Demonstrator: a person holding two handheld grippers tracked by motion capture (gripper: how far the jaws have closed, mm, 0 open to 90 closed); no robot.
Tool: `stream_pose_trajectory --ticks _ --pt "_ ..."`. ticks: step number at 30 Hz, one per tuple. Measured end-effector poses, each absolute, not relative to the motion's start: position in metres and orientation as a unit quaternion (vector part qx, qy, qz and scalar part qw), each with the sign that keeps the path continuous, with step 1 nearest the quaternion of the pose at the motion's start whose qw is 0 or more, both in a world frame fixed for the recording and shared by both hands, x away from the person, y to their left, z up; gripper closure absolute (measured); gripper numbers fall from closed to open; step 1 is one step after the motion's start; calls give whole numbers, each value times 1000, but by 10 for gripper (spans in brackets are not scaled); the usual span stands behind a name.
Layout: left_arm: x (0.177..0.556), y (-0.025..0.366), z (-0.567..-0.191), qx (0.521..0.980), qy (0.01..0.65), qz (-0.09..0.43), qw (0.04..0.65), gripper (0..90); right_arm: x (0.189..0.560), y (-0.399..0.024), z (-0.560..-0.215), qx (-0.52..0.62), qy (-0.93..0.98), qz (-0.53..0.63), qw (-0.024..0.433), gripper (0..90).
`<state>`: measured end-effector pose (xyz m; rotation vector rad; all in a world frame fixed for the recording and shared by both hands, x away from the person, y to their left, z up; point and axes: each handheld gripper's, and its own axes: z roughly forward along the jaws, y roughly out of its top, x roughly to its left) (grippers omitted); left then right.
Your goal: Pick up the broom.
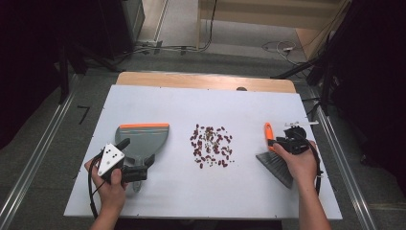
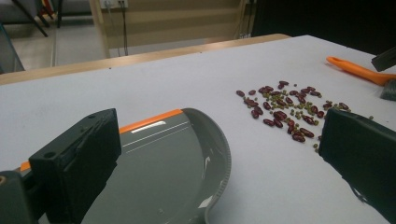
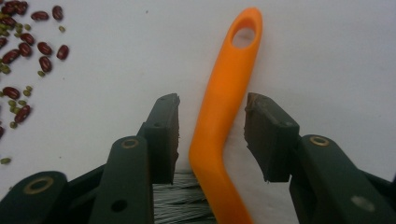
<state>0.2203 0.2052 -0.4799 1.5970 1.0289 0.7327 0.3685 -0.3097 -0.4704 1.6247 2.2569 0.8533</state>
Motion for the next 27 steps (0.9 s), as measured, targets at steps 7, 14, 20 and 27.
stream_pose_trajectory --ticks 7,14,20,27 --pt "221 201 -481 673 425 306 522 0 369 -305 -477 565 775 257 118 592" --pt "220 199 -481 674 424 306 522 0 368 -299 -482 563 783 229 133 643" --pt "219 197 -481 676 422 304 522 0 368 -295 -483 567 782 219 137 643" --pt "219 195 -480 676 420 305 523 0 370 -303 -484 582 769 240 113 670"
